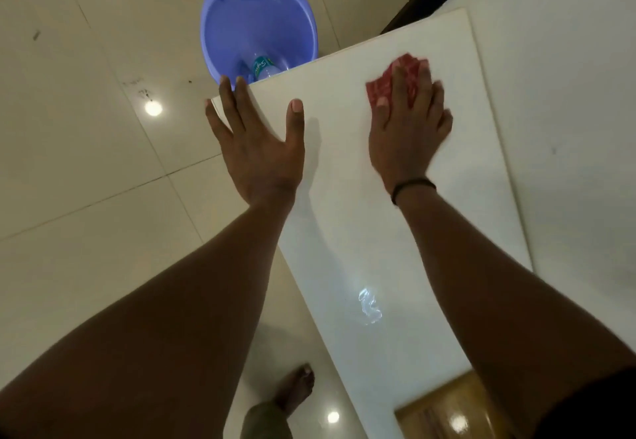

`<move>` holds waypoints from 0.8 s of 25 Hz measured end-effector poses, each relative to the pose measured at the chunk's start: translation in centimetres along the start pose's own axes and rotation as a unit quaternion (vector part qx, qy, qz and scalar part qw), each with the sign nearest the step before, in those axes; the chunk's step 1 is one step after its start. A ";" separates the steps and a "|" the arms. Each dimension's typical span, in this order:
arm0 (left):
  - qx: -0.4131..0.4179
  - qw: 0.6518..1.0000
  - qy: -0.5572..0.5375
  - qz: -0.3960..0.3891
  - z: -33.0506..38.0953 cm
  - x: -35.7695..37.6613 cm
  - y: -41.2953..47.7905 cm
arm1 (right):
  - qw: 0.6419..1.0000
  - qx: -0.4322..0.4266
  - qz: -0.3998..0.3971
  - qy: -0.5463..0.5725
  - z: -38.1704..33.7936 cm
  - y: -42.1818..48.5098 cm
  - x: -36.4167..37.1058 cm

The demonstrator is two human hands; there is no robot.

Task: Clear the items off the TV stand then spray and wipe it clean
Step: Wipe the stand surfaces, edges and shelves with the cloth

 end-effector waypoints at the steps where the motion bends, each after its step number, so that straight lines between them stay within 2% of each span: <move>1: 0.002 1.000 0.004 0.004 -0.1 0.0 -0.1 | 1.000 0.019 0.001 0.014 -1.7 0.8 0.1; 3: 0.013 1.000 0.003 0.006 0.1 -0.2 -0.1 | 1.000 -0.012 0.005 0.028 -4.7 0.1 -0.1; 5: 0.015 1.000 -0.002 0.001 0.6 -0.6 -0.2 | 0.992 -0.127 0.000 0.013 -5.4 -3.0 -0.4; 7: 0.013 1.000 0.007 -0.003 0.8 -0.9 -0.3 | 0.973 -0.231 -0.026 -0.001 -3.1 -5.9 -0.6; 8: 0.012 1.000 0.010 -0.004 0.9 -0.8 -0.3 | 0.969 -0.246 -0.037 -0.001 -1.2 -6.0 -0.6; 10: 0.008 1.000 0.022 0.002 0.7 -0.6 -0.2 | 0.979 -0.202 -0.039 0.010 2.1 -3.0 -0.6; 13: 0.003 0.999 0.041 0.010 0.5 0.0 -0.1 | 0.997 -0.078 -0.014 -0.011 4.3 5.0 -1.0; 17: 0.003 0.999 0.041 0.013 0.4 0.1 0.0 | 1.000 -0.004 0.010 0.024 -0.3 11.1 -1.6; 18: 0.002 0.999 0.043 0.012 0.5 0.0 -0.1 | 1.000 -0.003 -0.001 0.028 -1.9 10.7 -1.8; 20: 0.003 0.999 0.039 0.006 0.6 -0.1 -0.1 | 0.995 -0.100 -0.024 0.012 -4.2 8.5 -1.7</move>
Point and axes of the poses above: each hand's wrist, its own y-axis towards the middle knuckle, its own x-axis out of the palm, z = x × y, the point moved 1 cm from there along y, towards the middle knuckle, and after that the axes turned 15 degrees about x, right-handed, at the moved point
